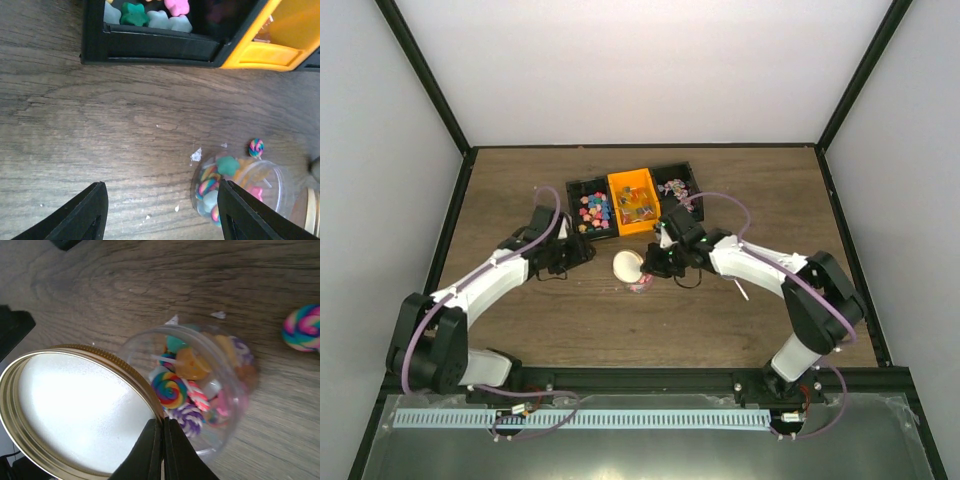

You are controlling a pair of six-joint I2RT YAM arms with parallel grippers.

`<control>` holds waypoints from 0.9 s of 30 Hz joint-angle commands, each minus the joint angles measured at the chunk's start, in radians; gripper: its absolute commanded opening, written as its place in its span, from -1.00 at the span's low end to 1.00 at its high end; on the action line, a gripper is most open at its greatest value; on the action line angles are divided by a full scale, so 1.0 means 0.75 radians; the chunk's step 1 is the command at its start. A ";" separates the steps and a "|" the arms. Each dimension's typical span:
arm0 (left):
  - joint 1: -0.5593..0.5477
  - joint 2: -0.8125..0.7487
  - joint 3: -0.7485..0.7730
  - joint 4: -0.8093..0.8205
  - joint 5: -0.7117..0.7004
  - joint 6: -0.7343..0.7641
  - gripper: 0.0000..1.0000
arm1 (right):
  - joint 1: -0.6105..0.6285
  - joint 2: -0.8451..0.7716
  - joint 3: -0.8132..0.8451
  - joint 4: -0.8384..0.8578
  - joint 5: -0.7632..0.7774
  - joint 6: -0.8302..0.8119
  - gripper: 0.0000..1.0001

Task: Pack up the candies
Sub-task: Close the bottle lid on the packing bottle.

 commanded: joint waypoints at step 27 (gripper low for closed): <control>-0.138 0.265 0.012 0.149 0.010 -0.099 0.23 | 0.043 0.205 0.172 -0.056 0.034 -0.160 -0.79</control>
